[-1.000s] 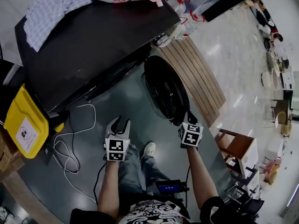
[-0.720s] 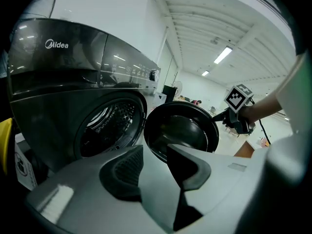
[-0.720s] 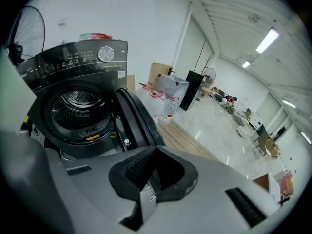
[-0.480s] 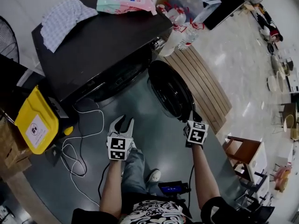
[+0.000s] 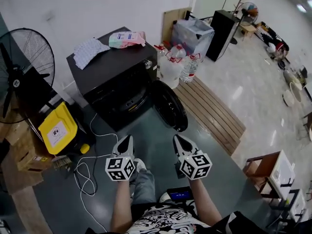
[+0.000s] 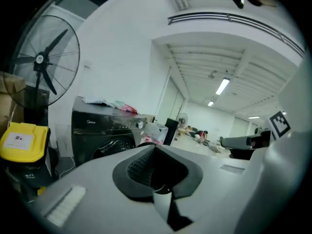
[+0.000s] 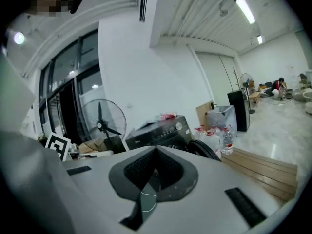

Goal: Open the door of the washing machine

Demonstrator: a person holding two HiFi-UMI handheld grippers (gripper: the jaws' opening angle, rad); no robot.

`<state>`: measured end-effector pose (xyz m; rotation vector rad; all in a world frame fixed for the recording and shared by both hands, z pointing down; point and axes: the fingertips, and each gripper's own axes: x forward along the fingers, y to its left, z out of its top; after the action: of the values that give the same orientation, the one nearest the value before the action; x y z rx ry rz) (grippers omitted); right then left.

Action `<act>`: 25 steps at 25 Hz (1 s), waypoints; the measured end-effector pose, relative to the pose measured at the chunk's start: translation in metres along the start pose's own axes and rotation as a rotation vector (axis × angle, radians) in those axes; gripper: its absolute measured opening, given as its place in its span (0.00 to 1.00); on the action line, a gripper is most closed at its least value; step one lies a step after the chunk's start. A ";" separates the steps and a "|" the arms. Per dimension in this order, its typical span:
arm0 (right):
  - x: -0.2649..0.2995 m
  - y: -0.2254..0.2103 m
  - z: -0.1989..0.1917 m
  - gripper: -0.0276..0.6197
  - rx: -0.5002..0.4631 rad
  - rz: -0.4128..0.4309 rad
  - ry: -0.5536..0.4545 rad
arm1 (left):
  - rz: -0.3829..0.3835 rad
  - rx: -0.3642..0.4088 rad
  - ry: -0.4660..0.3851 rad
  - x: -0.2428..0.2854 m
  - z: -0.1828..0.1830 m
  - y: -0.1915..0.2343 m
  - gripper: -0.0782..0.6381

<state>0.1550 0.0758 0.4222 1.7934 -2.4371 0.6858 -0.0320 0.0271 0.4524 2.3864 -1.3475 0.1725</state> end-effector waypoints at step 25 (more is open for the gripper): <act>-0.130 0.082 0.020 0.05 -0.200 0.028 -0.072 | 0.075 0.095 -0.156 -0.151 0.047 -0.096 0.11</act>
<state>0.1274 0.2047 0.3398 1.7390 -2.4788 0.3691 -0.0345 0.1729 0.3382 2.4729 -1.5321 0.0741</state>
